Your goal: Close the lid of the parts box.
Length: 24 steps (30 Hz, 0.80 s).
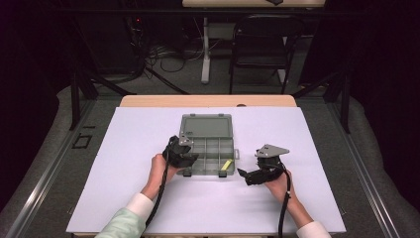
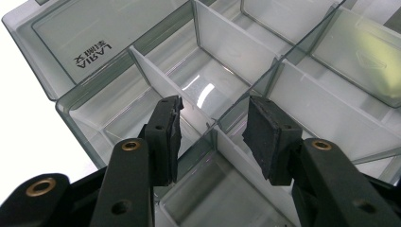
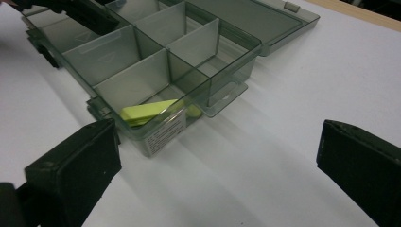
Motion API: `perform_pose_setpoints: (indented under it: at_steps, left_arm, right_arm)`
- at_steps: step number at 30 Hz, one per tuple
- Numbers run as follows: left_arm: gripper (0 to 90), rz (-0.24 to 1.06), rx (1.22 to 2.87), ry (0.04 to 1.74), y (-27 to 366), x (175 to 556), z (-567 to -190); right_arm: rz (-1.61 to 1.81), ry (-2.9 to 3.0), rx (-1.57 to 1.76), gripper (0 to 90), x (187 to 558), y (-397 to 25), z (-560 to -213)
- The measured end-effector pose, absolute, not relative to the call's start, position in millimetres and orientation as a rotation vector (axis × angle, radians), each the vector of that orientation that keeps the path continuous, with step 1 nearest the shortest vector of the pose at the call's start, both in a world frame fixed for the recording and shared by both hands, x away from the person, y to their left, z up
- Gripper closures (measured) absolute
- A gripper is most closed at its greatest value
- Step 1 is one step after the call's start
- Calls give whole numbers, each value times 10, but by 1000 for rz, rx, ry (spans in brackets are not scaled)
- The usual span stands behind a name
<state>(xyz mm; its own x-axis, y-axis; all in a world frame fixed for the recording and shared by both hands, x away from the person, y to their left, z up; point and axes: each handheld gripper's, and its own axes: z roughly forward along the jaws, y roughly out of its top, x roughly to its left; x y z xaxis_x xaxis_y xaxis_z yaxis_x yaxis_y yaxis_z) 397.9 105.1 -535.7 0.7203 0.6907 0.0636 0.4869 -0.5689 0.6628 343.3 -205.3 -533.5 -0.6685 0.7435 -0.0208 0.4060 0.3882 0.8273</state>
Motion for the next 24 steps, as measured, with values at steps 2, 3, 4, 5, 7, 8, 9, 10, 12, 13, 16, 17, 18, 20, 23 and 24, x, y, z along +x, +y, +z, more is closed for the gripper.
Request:
perform_pose_setpoints:
  at_steps: [2,3,4,5,7,8,9,10,12,13,16,17,18,20,23,24]
  left_arm:
    - [558,420,2295,888,1051,3980,-5356]
    - [558,419,2298,886,1051,3982,-5355]
    - [558,419,2299,887,1050,3982,-5355]
    - [558,419,2298,886,1049,3982,-5355]
    - [558,420,2299,888,1047,3982,-5354]
    - [558,420,2300,886,1047,3983,-5354]
    - [558,419,2300,886,1048,3984,-5354]
    - [558,419,2300,886,1048,3984,-5354]
    - [558,419,2300,886,1049,3983,-5354]
    - [558,419,2300,886,1050,3984,-5355]
    - [558,420,2299,886,1049,3983,-5355]
    - [558,420,2299,888,1049,3983,-5355]
    - [558,420,2298,887,1049,3983,-5355]
    - [558,419,2298,888,1049,3982,-5356]
    - [559,421,2299,885,1051,3982,-5356]
    - [559,420,2299,884,1051,3982,-5356]
  right_arm:
    - [1170,2264,999,0,3477,-2050,-5333]
    - [1169,2267,1002,0,3498,-2051,-5329]
    - [1170,2265,1008,0,3522,-2052,-5327]
    - [1168,2263,1015,0,3545,-2053,-5326]
    - [1176,2267,1028,0,3593,-2055,-5325]
    - [1168,2271,1029,0,3622,-2056,-5326]
    - [1166,2280,1032,0,3649,-2053,-5328]
    - [1164,2287,1033,0,3677,-2052,-5329]
    - [1161,2291,1042,0,3725,-2049,-5326]
    - [1162,2294,1045,0,3750,-2050,-5322]
    - [1163,2295,1050,0,3821,-2038,-5316]
    - [1163,2297,1056,0,3844,-2034,-5313]
    - [1163,2296,1052,0,3869,-2027,-5314]
    - [1162,2301,1057,0,3917,-2012,-5313]
    - [1164,2296,1068,0,3979,-1996,-5286]
    - [1160,2294,1066,0,3995,-1991,-5273]
